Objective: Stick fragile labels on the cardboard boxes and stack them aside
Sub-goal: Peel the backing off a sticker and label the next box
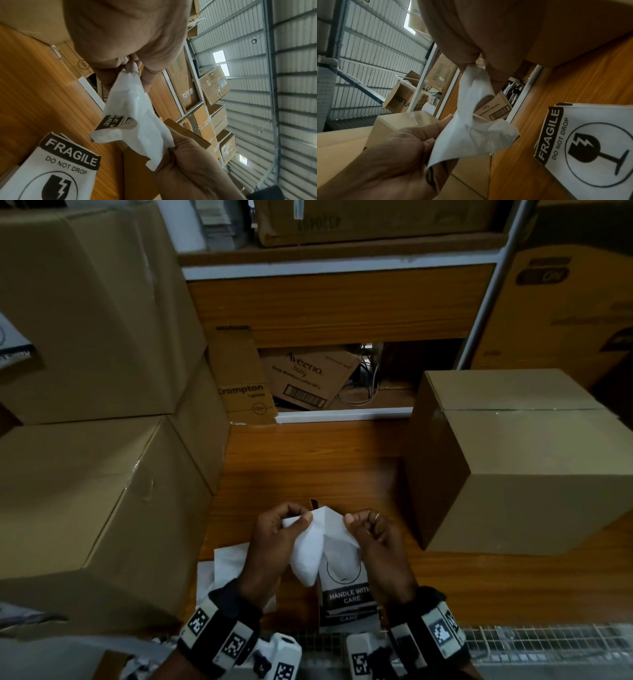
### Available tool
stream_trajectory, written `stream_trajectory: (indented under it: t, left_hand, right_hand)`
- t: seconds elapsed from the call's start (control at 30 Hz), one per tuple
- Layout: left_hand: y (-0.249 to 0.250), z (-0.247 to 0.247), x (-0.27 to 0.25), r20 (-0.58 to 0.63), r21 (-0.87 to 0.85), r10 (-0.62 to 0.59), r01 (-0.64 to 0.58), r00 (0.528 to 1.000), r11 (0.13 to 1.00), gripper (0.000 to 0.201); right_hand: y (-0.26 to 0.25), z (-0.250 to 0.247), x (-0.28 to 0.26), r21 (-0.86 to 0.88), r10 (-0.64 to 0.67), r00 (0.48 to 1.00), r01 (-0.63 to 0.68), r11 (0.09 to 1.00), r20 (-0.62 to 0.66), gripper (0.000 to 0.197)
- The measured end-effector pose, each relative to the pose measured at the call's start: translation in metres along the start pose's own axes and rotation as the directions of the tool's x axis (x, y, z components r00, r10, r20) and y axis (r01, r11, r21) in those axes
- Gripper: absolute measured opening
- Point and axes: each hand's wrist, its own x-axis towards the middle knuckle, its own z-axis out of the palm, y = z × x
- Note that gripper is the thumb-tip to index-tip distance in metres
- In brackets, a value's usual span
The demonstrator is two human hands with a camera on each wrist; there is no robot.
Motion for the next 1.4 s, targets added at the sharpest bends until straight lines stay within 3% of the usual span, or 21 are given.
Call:
stream_trajectory:
  t: [0.23, 0.4, 0.5, 0.57, 0.67, 0.77, 0.93, 1.1, 1.27, 1.37, 1.4]
  left_hand:
    - [0.007, 0.005, 0.007, -0.05, -0.096, -0.008, 0.004, 0.999, 0.995, 0.009]
    - [0.009, 0.005, 0.017, -0.045, -0.055, 0.025, -0.027, 0.999, 0.998, 0.011]
    - [0.008, 0.008, 0.018, -0.047, -0.036, 0.022, -0.024, 0.999, 0.999, 0.01]
    - [0.005, 0.01, 0.018, -0.034, 0.004, 0.044, -0.044, 0.998, 0.999, 0.01]
    - [0.002, 0.018, 0.016, -0.032, 0.053, 0.078, -0.076, 0.996, 0.996, 0.009]
    - [-0.001, 0.025, 0.014, -0.077, 0.107, 0.089, -0.081, 0.993, 0.991, 0.006]
    - [0.002, 0.041, 0.012, -0.083, 0.177, 0.107, -0.091, 0.991, 0.98, 0.008]
    - [0.028, 0.057, -0.004, -0.024, -0.073, -0.125, 0.123, 0.992, 0.99, 0.015]
    - [0.045, 0.07, -0.013, -0.024, -0.237, -0.158, 0.148, 0.987, 0.96, 0.014]
    - [0.047, 0.079, -0.017, -0.083, -0.184, -0.137, 0.12, 0.987, 0.976, 0.013]
    - [0.044, 0.081, -0.018, -0.096, -0.164, -0.134, 0.117, 0.986, 0.979, 0.013]
  right_hand:
    - [-0.004, 0.0, 0.005, 0.153, 0.03, 0.999, -0.032, 0.988, 0.014, 0.022]
    - [-0.022, -0.003, 0.0, 0.11, 0.045, 0.998, -0.049, 0.993, 0.037, 0.046]
    - [-0.025, -0.006, -0.005, -0.015, 0.021, 0.988, -0.019, 1.0, 0.155, 0.056]
    - [-0.023, -0.005, -0.011, -0.166, 0.01, 0.985, 0.019, 0.986, 0.173, 0.044]
    - [-0.028, -0.004, -0.017, -0.181, -0.046, 0.987, 0.074, 0.981, 0.155, 0.012]
    - [-0.04, -0.01, -0.021, -0.053, -0.041, 0.983, 0.051, 0.997, 0.179, 0.037]
    - [-0.031, -0.026, -0.008, -0.227, -0.092, 0.97, 0.144, 0.963, 0.225, 0.012]
    - [-0.04, -0.057, 0.011, -0.002, -0.05, 0.991, 0.051, 0.999, 0.126, 0.042]
    - [-0.054, -0.07, 0.01, 0.027, -0.034, 0.991, 0.03, 0.999, 0.131, 0.038]
    - [-0.059, -0.076, 0.005, -0.001, -0.01, 0.973, 0.011, 1.0, 0.229, 0.061]
    - [-0.061, -0.078, 0.002, -0.021, -0.014, 0.962, 0.021, 1.0, 0.274, 0.057]
